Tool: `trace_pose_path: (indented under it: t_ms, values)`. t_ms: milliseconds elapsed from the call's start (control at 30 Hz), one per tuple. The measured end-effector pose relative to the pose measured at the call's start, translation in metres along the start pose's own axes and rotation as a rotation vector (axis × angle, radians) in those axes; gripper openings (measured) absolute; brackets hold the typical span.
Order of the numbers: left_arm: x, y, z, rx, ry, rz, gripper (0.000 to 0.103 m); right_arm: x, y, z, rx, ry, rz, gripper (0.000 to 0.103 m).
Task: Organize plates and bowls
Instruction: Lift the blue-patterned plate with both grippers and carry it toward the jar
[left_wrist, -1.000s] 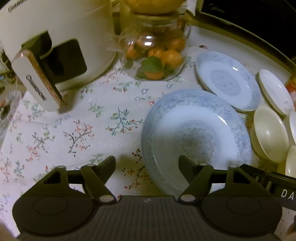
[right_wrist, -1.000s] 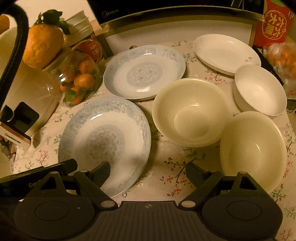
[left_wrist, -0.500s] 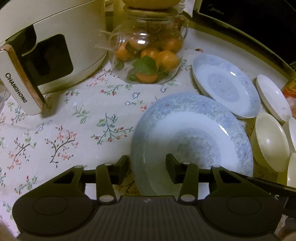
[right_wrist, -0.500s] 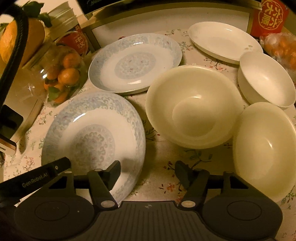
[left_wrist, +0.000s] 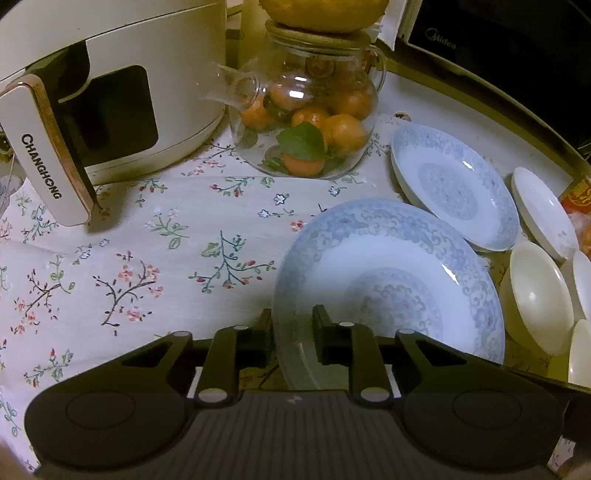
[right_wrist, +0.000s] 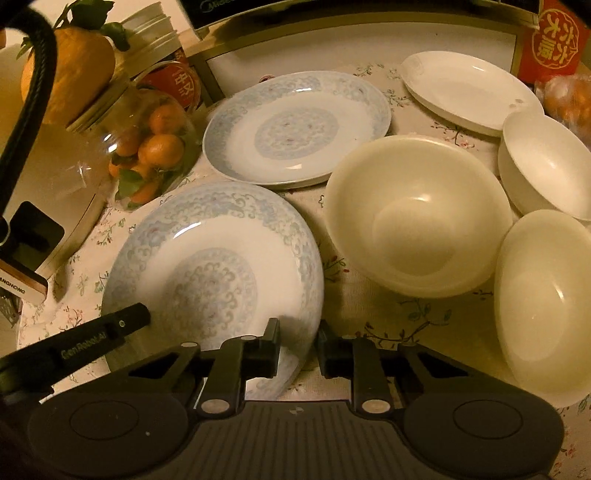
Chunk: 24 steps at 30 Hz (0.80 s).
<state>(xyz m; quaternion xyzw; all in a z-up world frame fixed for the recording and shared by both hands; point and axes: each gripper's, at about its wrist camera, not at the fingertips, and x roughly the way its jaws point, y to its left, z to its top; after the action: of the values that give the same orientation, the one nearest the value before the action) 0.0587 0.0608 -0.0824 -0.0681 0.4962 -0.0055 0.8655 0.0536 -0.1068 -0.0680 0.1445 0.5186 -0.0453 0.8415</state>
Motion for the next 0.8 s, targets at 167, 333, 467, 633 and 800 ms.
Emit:
trace_pose_path:
  t_ms: [167, 333, 467, 633, 800]
  values:
    - [-0.009, 0.0, -0.002, 0.018, -0.009, 0.014, 0.012, -0.004, 0.001, -0.001, -0.001, -0.004, 0.007, 0.015]
    - [-0.021, 0.002, -0.004, 0.015, -0.019, 0.016, 0.011, -0.021, 0.006, -0.003, -0.042, -0.032, 0.013, 0.015]
    - [-0.032, 0.003, -0.014, 0.017, -0.008, 0.0, 0.01, -0.034, 0.005, -0.008, -0.041, -0.033, 0.017, 0.016]
    - [-0.048, 0.004, -0.036, 0.021, -0.012, -0.008, 0.011, -0.05, 0.003, -0.02, -0.063, -0.043, 0.008, 0.016]
    - [-0.068, 0.013, -0.056, 0.004, -0.029, -0.006, 0.01, -0.067, 0.006, -0.038, -0.092, -0.054, 0.01, 0.016]
